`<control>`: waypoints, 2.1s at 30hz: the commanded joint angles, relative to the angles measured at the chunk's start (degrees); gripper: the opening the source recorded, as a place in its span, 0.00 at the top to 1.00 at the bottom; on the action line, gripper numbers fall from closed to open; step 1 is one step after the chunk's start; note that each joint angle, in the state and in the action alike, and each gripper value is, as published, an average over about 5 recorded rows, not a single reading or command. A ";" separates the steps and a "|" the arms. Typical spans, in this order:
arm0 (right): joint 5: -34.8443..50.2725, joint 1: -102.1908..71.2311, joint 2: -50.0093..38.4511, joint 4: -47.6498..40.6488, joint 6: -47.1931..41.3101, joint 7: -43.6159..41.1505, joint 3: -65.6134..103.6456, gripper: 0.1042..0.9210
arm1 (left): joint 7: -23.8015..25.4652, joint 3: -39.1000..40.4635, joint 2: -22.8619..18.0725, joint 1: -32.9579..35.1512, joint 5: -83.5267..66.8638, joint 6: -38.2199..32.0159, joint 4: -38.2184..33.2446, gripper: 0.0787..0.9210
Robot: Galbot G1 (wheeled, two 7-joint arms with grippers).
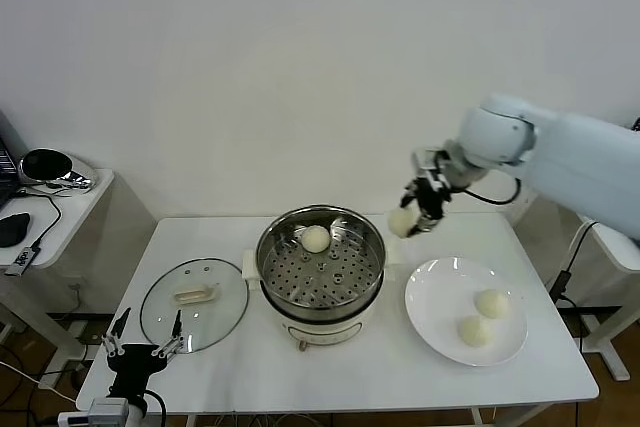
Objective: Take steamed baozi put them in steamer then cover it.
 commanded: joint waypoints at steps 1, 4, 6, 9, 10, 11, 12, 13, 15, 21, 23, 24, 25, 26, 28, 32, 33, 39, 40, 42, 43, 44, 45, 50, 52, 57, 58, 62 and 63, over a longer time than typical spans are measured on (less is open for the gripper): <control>8.11 -4.09 18.32 -8.59 -5.03 4.69 -1.09 0.43 | -0.02 -0.44 -0.19 0.11 0.04 -0.03 -0.16 0.12; 7.82 -6.50 22.17 -11.59 -6.34 5.43 -0.91 0.43 | -0.03 -0.97 -0.42 0.30 0.01 -0.09 -0.36 0.12; 7.91 -7.55 24.23 -13.23 -7.53 6.20 -0.85 0.43 | -0.01 -1.18 -0.53 0.36 0.03 -0.11 -0.33 0.12; 8.01 -8.92 27.14 -15.65 -9.08 7.34 -0.86 0.43 | 0.01 -1.37 -0.58 0.46 0.22 -0.12 -0.27 0.12; 8.02 -9.44 28.10 -16.54 -9.52 7.65 -0.82 0.43 | 0.01 -1.42 -0.55 0.49 0.27 -0.12 -0.32 0.12; 8.04 -9.95 28.89 -17.25 -9.89 7.86 -0.76 0.43 | 0.02 -1.48 -0.51 0.49 0.29 -0.11 -0.41 0.12; 8.04 -10.49 29.61 -17.97 -10.28 8.03 -0.69 0.43 | 0.03 -1.53 -0.48 0.45 0.29 -0.11 -0.49 0.12; 8.00 -11.03 30.23 -18.57 -10.57 8.13 -0.63 0.43 | 0.03 -1.56 -0.47 0.38 0.27 -0.09 -0.54 0.12; 7.78 -12.07 31.27 -19.62 -11.09 8.26 -0.58 0.43 | 0.02 -1.57 -0.53 0.20 0.26 -0.07 -0.56 0.12; 6.85 -13.97 32.83 -22.29 -11.85 8.34 -0.61 0.43 | 0.02 -1.42 -0.50 0.08 0.23 -0.11 -0.21 0.12; 6.65 -14.27 33.07 -22.79 -11.98 8.30 -0.65 0.43 | 0.01 -1.45 -0.44 0.02 0.19 -0.13 -0.01 0.12; 6.56 -14.39 33.14 -22.94 -12.06 8.29 -0.69 0.43 | 0.01 -1.45 -0.41 -0.01 0.17 -0.14 0.08 0.12; 6.48 -14.49 33.18 -23.02 -12.15 8.29 -0.73 0.43 | 0.01 -1.43 -0.40 -0.05 0.16 -0.15 0.14 0.12; 6.39 -14.59 33.21 -23.11 -12.21 8.29 -0.79 0.43 | 0.01 -1.40 -0.40 -0.10 0.17 -0.15 0.20 0.12; 6.28 -14.76 33.26 -23.30 -12.27 8.32 -0.87 0.43 | 0.00 -1.27 -0.44 -0.25 0.17 -0.16 0.32 0.12; 6.54 -15.28 33.51 -24.14 -12.08 8.63 -0.54 0.43 | -0.01 -0.90 -0.59 -0.48 0.20 -0.18 0.44 0.12; 6.66 -15.35 33.52 -24.25 -12.03 8.70 -0.33 0.43 | -0.02 -0.83 -0.62 -0.50 0.20 -0.19 0.43 0.12; 6.84 -11.25 30.36 -20.68 -11.89 5.62 0.18 0.32 | -0.01 -0.63 -0.54 -0.45 0.27 -0.18 0.20 0.12; 6.74 -9.92 29.19 -19.68 -11.73 4.61 0.15 0.29 | 0.00 -0.64 -0.48 -0.45 0.26 -0.16 0.10 0.12; 6.29 -7.29 26.61 -17.64 -11.09 2.62 -0.03 0.22 | 0.03 -0.65 -0.36 -0.48 0.23 -0.13 -0.12 0.12; 5.80 -6.04 25.11 -16.49 -10.57 1.42 -0.22 0.19 | 0.05 -0.66 -0.30 -0.49 0.21 -0.12 -0.23 0.12; 5.17 -4.84 23.46 -15.19 -9.87 0.08 -0.49 0.17 | 0.06 -0.66 -0.25 -0.48 0.20 -0.12 -0.33 0.12; 4.54 -3.64 21.57 -13.72 -9.04 -1.22 -0.83 0.14 | 0.07 -0.66 -0.21 -0.46 0.18 -0.12 -0.44 0.12; 0.75 1.35 9.05 -5.11 -3.65 -7.59 -2.59 0.12 | 0.10 -0.54 -0.14 -0.41 0.16 -0.11 -0.91 0.12; -1.35 2.51 3.93 -2.06 -1.26 -9.72 -2.98 0.12 | 0.12 -0.46 -0.09 -0.38 0.16 -0.08 -1.16 0.12; -8.45 3.13 -9.12 4.26 4.74 -13.89 -3.27 0.12 | 0.18 -0.25 0.12 -0.29 0.23 -0.03 -1.60 0.12; -10.09 2.62 -11.85 5.08 5.69 -14.37 -3.08 0.12 | 0.19 -0.18 0.15 -0.28 0.27 -0.03 -1.65 0.12; -16.42 -0.99 -21.10 7.70 9.00 -15.34 -1.89 0.12 | 0.20 0.29 0.20 -0.27 0.59 -0.03 -1.63 0.12; -17.64 -2.03 -22.64 8.18 9.56 -15.39 -1.62 0.12 | 0.21 0.43 0.19 -0.26 0.69 -0.03 -1.58 0.12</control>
